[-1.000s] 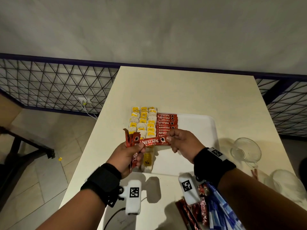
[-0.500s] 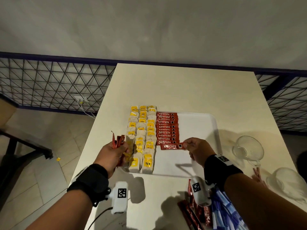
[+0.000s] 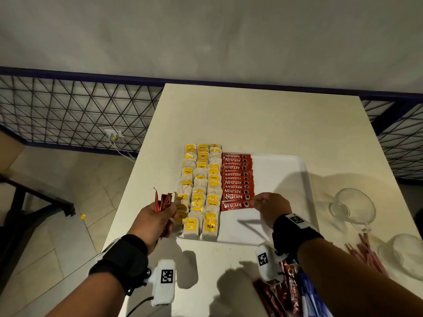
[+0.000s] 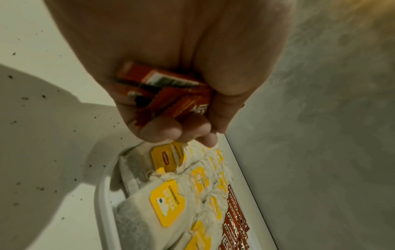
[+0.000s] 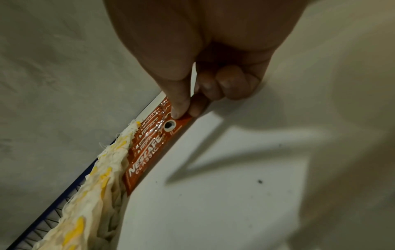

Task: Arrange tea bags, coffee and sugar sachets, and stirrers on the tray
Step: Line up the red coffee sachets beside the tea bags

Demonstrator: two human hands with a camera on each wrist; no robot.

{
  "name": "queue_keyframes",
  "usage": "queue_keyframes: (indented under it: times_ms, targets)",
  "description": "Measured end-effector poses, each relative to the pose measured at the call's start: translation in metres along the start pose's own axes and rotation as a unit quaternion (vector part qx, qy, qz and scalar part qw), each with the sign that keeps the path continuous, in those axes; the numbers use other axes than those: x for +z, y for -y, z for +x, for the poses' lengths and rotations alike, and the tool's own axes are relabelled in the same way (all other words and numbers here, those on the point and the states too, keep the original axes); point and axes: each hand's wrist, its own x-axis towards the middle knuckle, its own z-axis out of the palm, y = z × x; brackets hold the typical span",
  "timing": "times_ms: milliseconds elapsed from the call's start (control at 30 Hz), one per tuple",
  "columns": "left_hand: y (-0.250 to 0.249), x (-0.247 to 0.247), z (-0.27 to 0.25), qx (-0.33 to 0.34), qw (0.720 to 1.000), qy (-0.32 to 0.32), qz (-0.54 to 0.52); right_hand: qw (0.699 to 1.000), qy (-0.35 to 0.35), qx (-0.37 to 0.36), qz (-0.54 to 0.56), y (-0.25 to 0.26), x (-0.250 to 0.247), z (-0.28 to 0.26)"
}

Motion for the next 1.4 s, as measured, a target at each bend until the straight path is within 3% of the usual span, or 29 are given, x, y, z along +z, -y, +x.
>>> queue_keyframes:
  times_ms: [533, 1400]
  targets:
    - [0.000, 0.003, -0.001, 0.003, 1.000, 0.005, 0.010, 0.999, -0.017, 0.002, -0.050, 0.003, -0.002, 0.001]
    - [0.002, 0.006, -0.003, 0.000, 1.000, 0.021, -0.004, 0.999, -0.043, 0.024, 0.007, 0.005, 0.008, 0.007]
